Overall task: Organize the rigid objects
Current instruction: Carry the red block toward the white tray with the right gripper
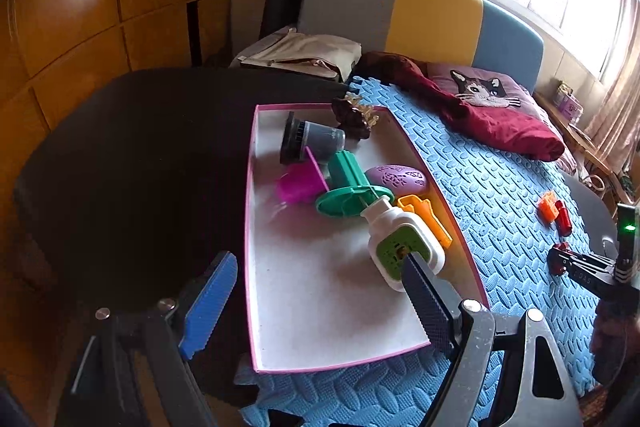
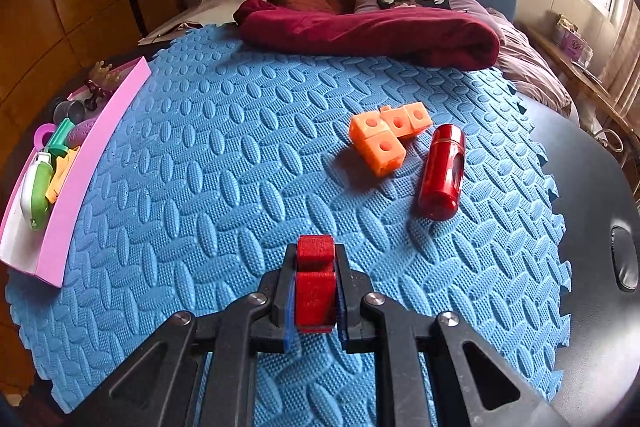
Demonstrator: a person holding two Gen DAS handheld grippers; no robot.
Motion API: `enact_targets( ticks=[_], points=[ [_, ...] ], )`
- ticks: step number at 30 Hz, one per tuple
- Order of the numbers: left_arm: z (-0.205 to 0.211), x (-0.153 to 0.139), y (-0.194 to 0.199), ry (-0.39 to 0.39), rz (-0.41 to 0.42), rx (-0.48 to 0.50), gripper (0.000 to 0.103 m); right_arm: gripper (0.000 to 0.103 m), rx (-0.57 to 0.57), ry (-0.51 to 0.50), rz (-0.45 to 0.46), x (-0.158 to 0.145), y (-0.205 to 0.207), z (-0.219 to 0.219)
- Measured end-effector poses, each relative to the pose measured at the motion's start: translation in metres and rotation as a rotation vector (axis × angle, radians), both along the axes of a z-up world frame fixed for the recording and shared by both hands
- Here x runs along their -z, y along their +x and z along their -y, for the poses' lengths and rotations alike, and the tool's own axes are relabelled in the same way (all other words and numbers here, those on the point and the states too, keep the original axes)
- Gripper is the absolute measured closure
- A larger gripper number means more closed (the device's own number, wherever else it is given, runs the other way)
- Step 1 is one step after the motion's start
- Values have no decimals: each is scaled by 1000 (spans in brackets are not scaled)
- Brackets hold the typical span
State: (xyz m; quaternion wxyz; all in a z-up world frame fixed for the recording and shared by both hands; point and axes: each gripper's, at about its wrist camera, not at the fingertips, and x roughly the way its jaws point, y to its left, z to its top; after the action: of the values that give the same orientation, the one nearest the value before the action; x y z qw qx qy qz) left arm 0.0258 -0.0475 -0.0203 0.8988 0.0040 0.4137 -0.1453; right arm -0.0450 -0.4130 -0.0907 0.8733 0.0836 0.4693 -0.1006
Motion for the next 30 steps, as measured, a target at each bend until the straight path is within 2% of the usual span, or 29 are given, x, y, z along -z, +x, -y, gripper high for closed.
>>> enact_targets(
  ticks=[7,10,15,19,24,30],
  points=[
    [-33,3,2,-12,-5,-80,18,89,-30,51,12,-1,1,-19],
    [-49,7,3,-13,-16,-119,18,89,-48,22,14,-1,4,-33],
    [-68,13,4,-12,-28,-160,18,89,-85,80,21,-5,10,-52],
    [-73,17,6,-18,-34,-172,18,89,-150,108,79,-25,17,-80],
    [-72,20,7,-21,-43,-163,18,89,-287,34,121,-45,30,-135],
    [-73,19,7,-29,-39,-158,18,89,-302,74,150,-53,35,-145]
  ],
)
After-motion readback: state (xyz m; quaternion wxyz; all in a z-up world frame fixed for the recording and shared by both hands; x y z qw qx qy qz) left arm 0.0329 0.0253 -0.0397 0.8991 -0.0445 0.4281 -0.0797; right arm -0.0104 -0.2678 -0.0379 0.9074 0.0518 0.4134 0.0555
